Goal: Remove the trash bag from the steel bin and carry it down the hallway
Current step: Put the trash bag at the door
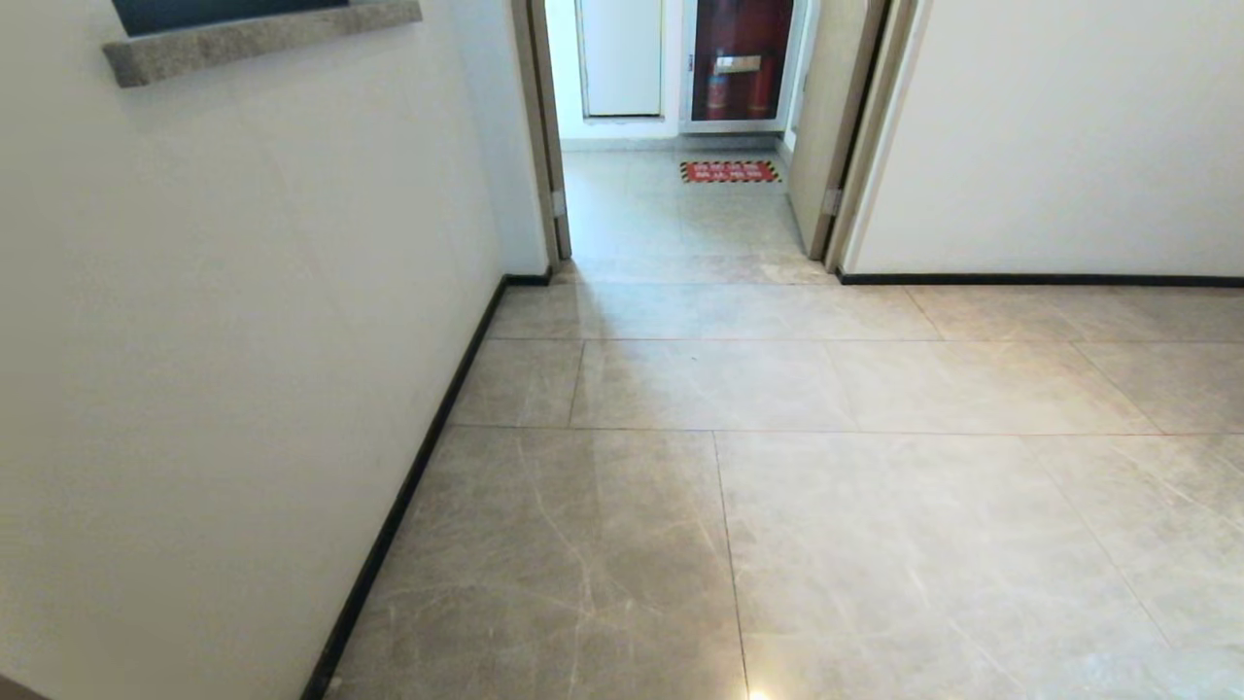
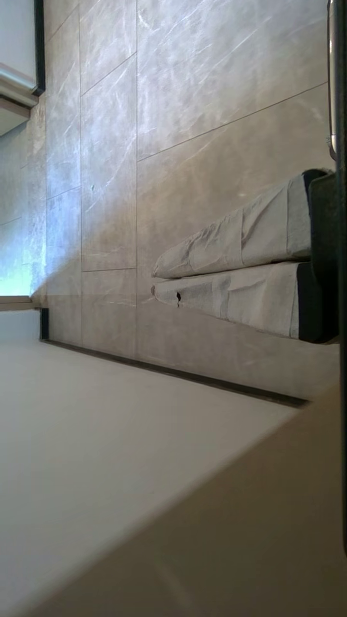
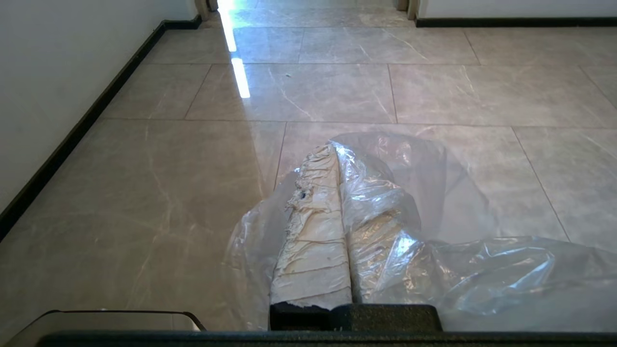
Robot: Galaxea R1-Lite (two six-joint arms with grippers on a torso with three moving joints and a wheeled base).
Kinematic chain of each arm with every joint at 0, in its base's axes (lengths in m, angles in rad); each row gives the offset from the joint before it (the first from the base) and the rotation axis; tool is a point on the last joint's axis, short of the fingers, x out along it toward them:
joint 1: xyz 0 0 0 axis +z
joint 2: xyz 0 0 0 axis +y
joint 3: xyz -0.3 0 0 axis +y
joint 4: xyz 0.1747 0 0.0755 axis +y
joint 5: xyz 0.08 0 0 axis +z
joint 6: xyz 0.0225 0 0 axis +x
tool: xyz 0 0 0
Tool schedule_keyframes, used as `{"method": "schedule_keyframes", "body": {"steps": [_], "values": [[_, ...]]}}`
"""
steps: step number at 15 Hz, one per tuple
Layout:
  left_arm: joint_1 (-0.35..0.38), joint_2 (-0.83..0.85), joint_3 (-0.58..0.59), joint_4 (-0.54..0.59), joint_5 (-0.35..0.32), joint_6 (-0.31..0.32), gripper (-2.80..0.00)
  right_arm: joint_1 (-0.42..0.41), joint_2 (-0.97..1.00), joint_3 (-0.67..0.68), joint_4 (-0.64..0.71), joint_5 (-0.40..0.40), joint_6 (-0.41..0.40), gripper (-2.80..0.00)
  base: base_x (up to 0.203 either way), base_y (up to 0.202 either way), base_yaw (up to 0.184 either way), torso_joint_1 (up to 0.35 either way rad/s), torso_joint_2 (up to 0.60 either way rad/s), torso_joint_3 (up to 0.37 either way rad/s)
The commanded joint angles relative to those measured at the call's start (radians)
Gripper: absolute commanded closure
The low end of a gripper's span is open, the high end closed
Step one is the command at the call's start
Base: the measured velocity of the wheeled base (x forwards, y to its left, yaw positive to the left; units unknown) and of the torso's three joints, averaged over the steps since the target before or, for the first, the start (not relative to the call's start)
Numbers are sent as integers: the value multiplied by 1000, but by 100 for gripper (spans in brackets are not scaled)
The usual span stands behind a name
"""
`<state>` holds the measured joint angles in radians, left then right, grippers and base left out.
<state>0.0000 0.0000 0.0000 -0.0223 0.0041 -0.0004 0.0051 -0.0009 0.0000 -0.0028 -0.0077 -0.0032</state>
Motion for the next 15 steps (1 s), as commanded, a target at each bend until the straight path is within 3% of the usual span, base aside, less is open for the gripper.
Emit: {"method": "schedule_keyframes", "body": {"steps": [1, 15], "values": [[0, 0, 11, -1, 1, -1, 0, 1, 1, 0, 0, 0, 0, 0, 193, 0, 2, 5, 2, 4], [0, 0, 11, -2, 1, 7, 0, 1, 1, 0, 0, 0, 0, 0, 195, 0, 1, 3, 3, 2]]}}
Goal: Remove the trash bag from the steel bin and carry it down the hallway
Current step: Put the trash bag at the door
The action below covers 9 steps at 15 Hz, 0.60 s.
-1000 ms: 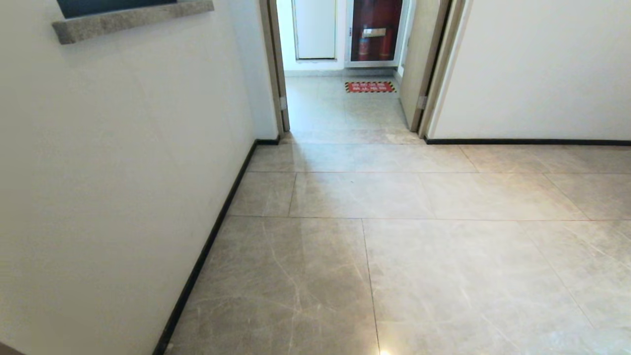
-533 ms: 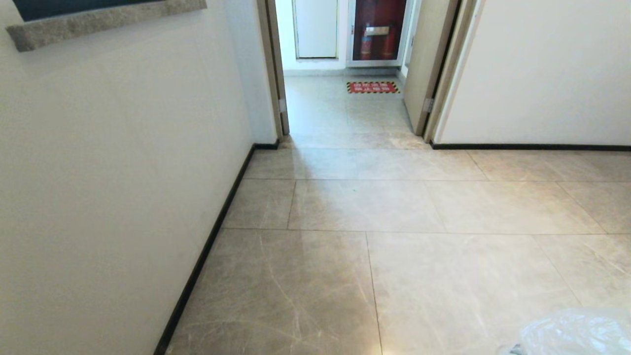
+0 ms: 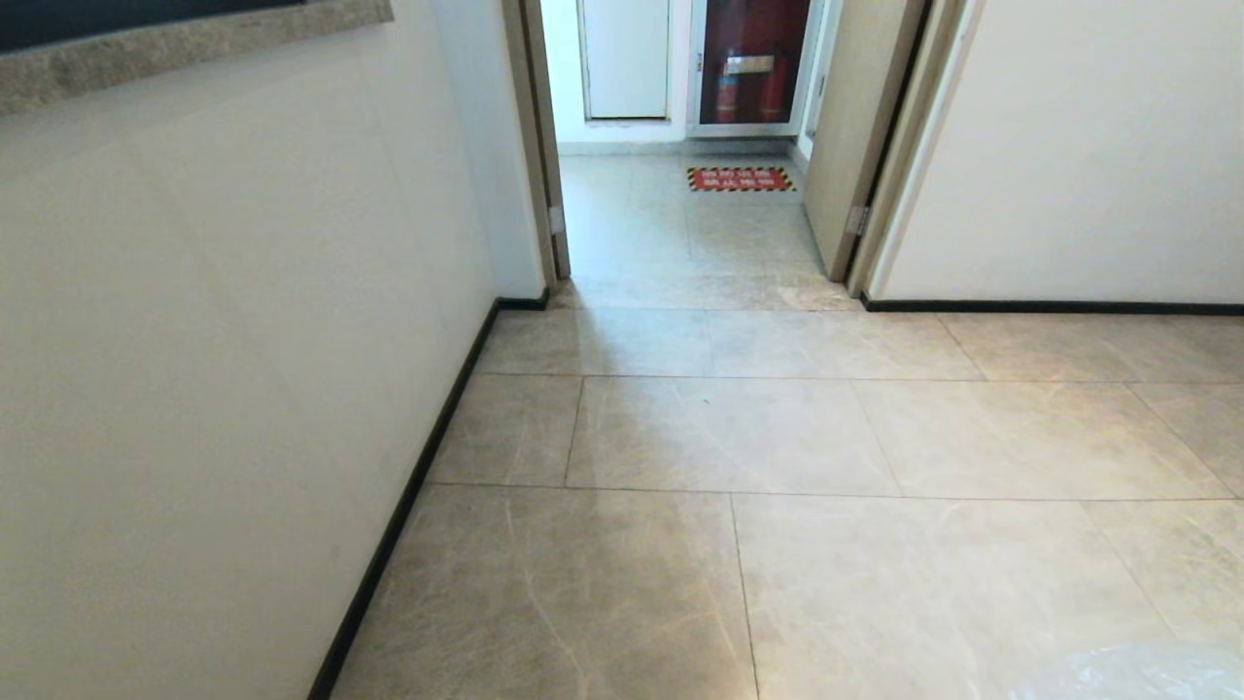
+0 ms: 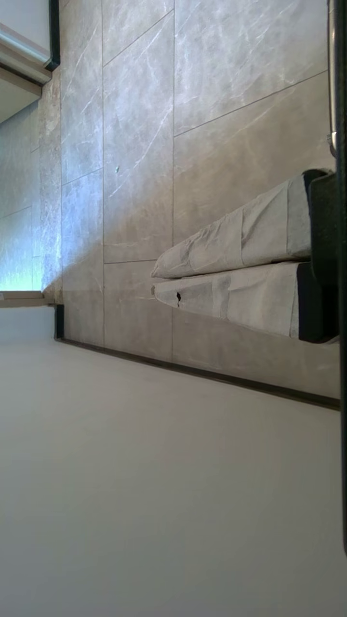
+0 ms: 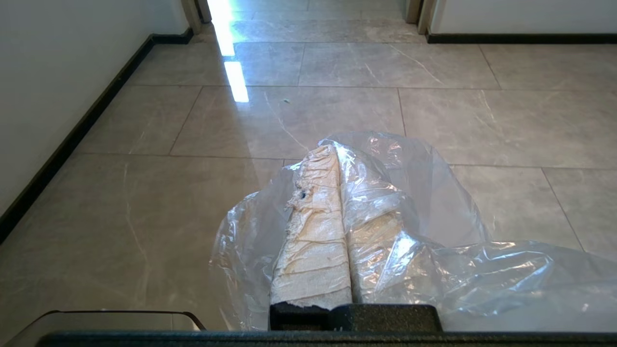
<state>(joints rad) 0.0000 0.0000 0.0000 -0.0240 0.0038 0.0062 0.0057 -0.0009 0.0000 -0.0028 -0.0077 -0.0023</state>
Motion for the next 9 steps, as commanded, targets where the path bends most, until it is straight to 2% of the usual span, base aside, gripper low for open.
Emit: {"method": "schedule_keyframes", "body": {"steps": [1, 9], "values": [[0, 0, 11, -1, 1, 0, 0, 0, 1, 0, 0, 0, -1, 0, 181, 0, -5, -4, -2, 2], [0, 0, 11, -1, 1, 0, 0, 0, 1, 0, 0, 0, -1, 0, 189, 0, 0, 1, 3, 0]]}}
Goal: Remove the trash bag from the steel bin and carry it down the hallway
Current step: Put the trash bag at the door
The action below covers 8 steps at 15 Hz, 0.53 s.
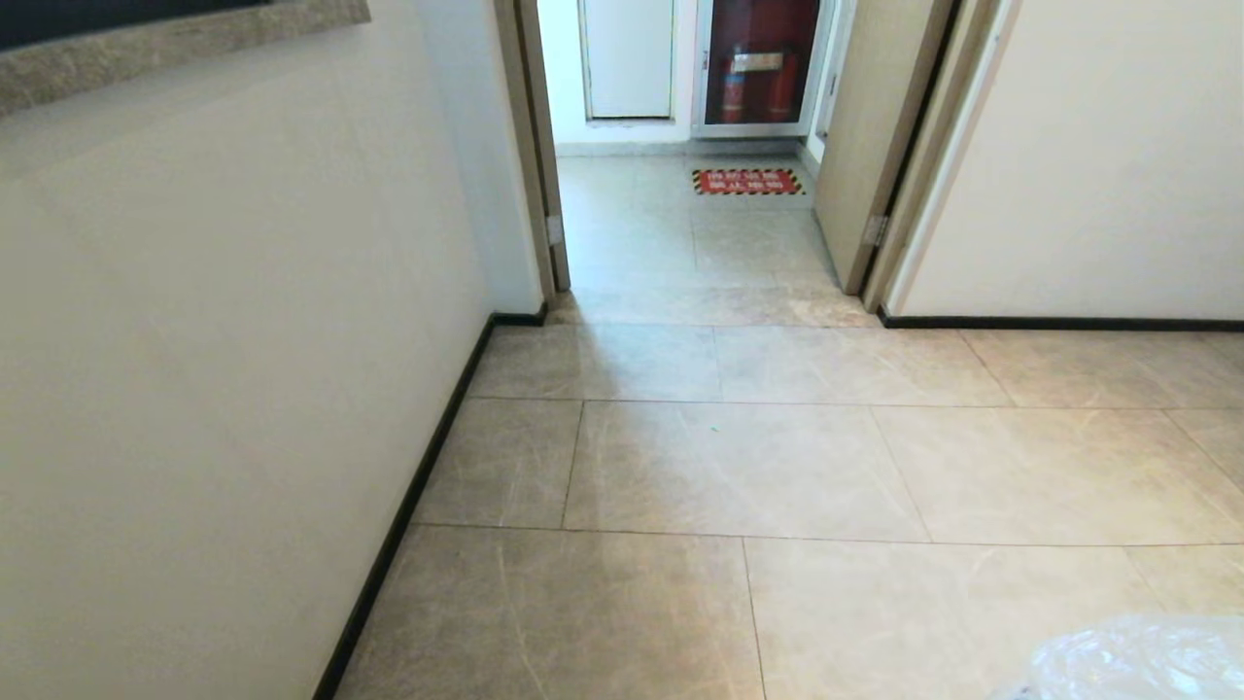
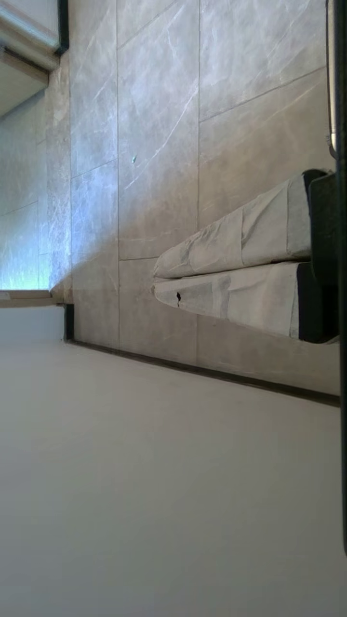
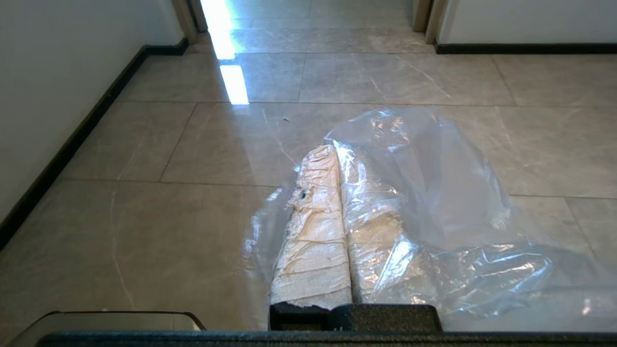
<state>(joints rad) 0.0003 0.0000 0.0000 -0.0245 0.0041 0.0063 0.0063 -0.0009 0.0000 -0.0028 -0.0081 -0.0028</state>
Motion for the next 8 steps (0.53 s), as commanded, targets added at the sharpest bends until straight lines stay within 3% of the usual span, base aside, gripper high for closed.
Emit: {"method": "schedule_keyframes", "body": {"steps": [1, 8], "values": [[0, 0, 11, 0, 0, 0, 0, 0, 1, 0, 0, 0, 0, 0, 190, 0, 3, 10, 2, 2], [0, 0, 11, 0, 0, 0, 0, 0, 1, 0, 0, 0, 0, 0, 193, 0, 2, 4, 2, 3]]}}
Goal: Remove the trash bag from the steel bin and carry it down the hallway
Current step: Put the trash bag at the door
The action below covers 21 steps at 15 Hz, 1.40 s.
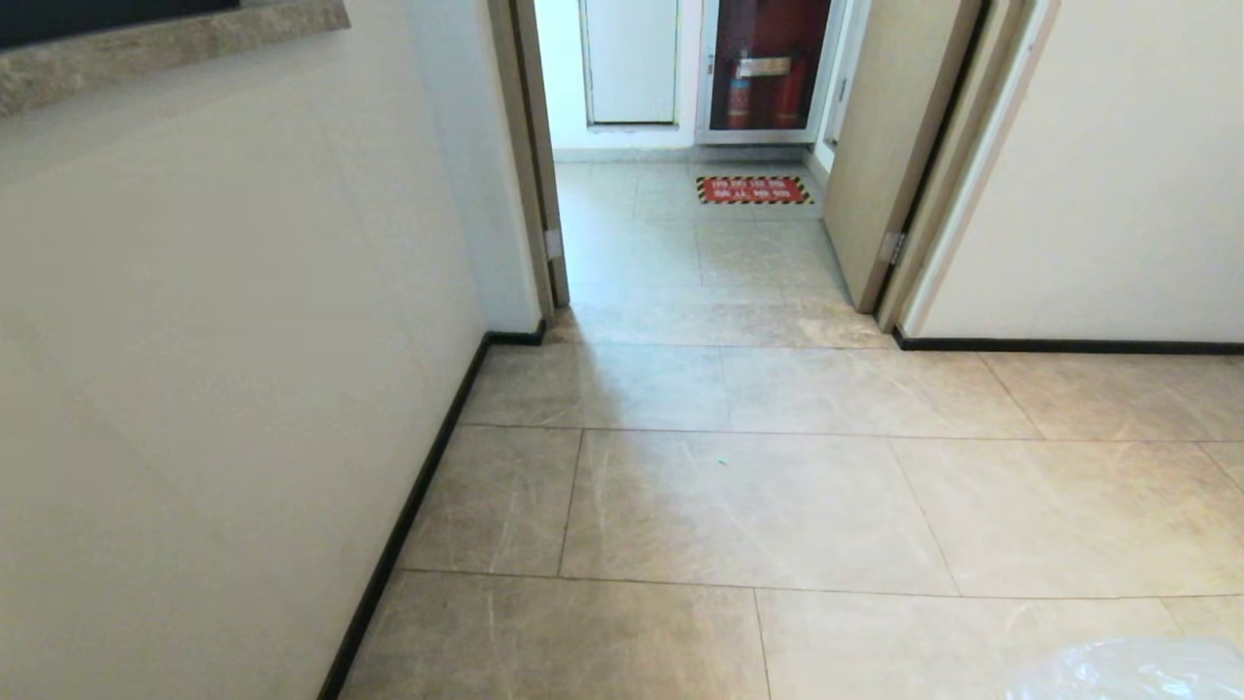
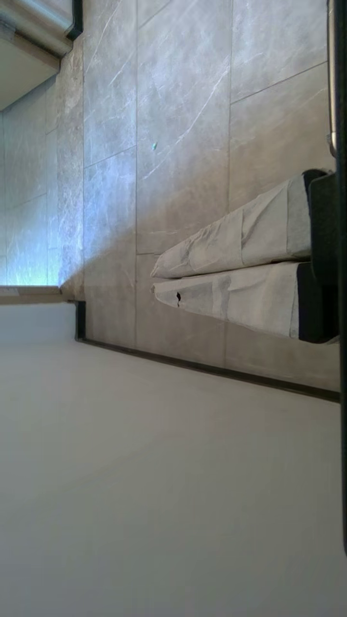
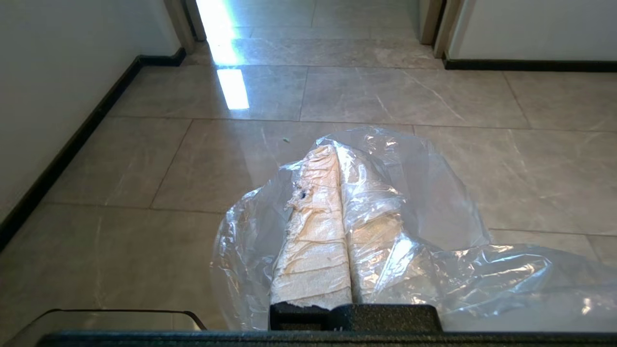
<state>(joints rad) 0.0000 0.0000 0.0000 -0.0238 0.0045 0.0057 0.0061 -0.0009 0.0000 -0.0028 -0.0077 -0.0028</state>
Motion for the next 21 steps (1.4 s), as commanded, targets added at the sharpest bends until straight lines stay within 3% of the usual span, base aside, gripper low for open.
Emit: {"method": "schedule_keyframes", "body": {"steps": [1, 21], "values": [[0, 0, 11, -1, 0, 0, 0, 0, 1, 0, 0, 0, 0, 0, 191, 0, 0, 2, -1, 3], [0, 0, 11, -1, 0, 0, 0, 0, 1, 0, 0, 0, 0, 0, 194, 0, 1, 3, 1, 3]]}}
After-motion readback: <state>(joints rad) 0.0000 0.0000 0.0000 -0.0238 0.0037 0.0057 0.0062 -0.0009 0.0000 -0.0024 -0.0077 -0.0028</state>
